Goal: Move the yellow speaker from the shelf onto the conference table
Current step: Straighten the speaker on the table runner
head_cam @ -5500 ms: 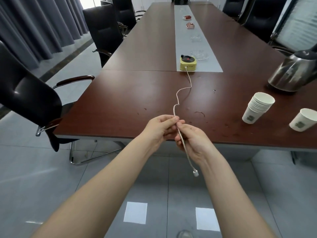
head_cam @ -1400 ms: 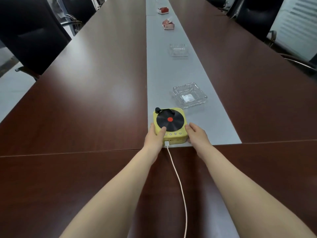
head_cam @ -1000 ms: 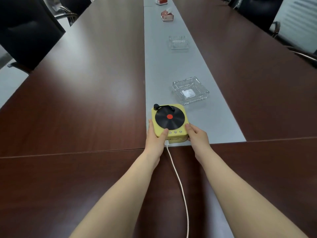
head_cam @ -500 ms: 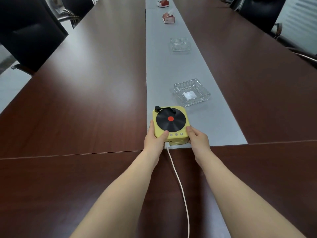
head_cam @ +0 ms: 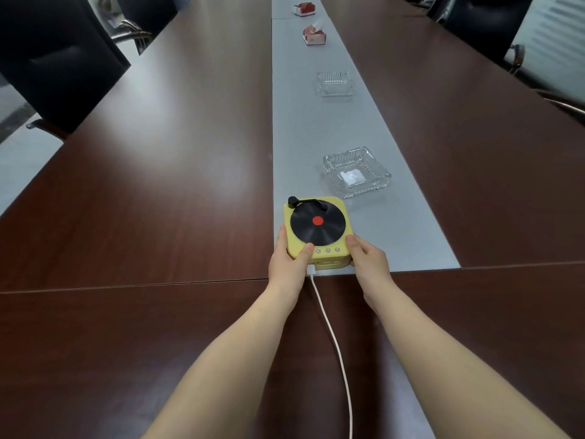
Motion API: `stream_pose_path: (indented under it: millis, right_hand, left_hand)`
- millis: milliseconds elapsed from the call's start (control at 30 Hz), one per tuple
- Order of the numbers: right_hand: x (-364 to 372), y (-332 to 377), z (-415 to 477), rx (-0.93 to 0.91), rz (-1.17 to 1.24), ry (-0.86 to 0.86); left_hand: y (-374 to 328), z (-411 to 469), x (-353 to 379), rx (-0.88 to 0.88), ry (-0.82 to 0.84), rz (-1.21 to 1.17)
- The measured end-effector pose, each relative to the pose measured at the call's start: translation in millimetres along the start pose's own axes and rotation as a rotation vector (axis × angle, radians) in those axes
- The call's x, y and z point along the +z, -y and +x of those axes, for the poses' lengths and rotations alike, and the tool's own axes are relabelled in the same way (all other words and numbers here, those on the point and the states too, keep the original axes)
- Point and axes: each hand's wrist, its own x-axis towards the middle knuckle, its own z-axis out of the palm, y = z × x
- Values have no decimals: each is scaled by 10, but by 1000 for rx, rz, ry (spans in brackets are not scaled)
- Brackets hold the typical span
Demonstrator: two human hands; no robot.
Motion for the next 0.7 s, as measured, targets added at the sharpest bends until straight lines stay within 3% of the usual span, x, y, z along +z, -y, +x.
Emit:
stream_pose_path:
  millis: [700]
  right_hand:
    - [33, -5, 2, -5, -38, -21]
  left_hand:
    - [-46, 57, -21, -25, 40, 110]
